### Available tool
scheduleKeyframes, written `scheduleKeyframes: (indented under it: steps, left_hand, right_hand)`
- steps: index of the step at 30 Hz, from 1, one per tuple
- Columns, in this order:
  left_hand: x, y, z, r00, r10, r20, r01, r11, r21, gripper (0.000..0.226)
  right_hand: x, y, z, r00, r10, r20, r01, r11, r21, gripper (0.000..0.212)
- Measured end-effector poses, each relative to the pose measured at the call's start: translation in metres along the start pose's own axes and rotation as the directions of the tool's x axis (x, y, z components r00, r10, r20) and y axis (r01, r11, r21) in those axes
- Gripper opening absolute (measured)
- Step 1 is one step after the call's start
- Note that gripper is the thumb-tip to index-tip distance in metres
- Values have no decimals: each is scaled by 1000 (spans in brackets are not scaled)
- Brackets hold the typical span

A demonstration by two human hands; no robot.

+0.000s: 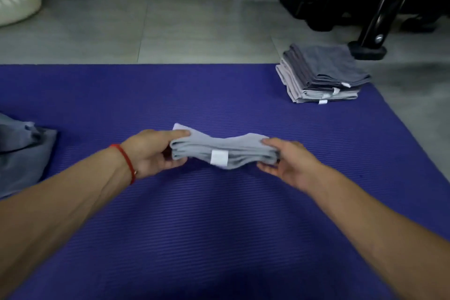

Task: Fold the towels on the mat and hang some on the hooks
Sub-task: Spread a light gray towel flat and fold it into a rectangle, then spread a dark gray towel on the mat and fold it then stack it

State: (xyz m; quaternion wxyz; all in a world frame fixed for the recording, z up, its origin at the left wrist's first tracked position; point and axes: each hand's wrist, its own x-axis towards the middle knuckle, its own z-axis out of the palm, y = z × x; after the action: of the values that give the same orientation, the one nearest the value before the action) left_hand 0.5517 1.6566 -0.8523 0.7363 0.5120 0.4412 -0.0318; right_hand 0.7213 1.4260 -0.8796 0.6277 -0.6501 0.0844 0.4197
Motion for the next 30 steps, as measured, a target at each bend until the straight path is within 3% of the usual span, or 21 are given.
scheduleKeyframes:
  steps: [2,5,10,13,15,16,17,19,20,21,22,26,28,30]
  left_hand:
    - [19,36,15,999,15,32,-13,998,-65,8]
    - [49,84,38,995,102,-6,-102,991,-91,10]
    - [98,132,68,970,237,-51,-241,962,-128,4]
    - [132,124,71,955,262,-142,-281,951,-131,29]
    - [150,96,62,960,194,-202,-190,981,39,47]
    - [157,76,52,960,183,-211,-128,959,252,50]
    - [158,54,40,963,197,-185,-73,848,525,49]
    - [154,9,6,959,282,-16,-98,386,917,52]
    - [146,-13,-16,948,296,115,-168,159,973,57]
    - [132,-34,-39,939,264,219,-226,-3,974,62]
    - [115,-53,-61,933,225,280,-265,-98,959,65]
    - [38,-103,-131,943,149,299,-277,-148,949,70]
    - [12,-120,-164,945,241,220,-201,-102,974,73]
    - [-6,-132,-199,902,418,108,-93,-57,994,65]
  right_hand:
    - [18,-42,2,999,-43,-22,43,999,15,2]
    - [47,-100,10,983,-167,-70,160,983,-93,4]
    - [105,-159,15,911,-393,-127,372,914,-162,32]
    - [142,-152,8,923,-353,-154,324,927,-188,43]
    - [160,-122,-2,937,-285,-201,206,917,-340,46]
    - [165,-102,-7,942,-267,-205,139,862,-487,47]
    - [164,-79,-12,948,-272,-164,94,735,-671,45]
    - [151,-29,-20,954,-297,24,108,269,-957,48]
    - [137,-4,-20,947,-287,141,154,23,-988,56]
    - [120,17,-16,938,-246,245,209,-166,-964,63]
    - [102,31,-11,931,-188,312,258,-264,-929,66]
    - [51,47,21,854,41,519,499,-348,-794,63]
    - [28,43,53,773,148,617,626,-336,-703,64]
    - [8,38,95,707,172,686,698,-324,-639,64]
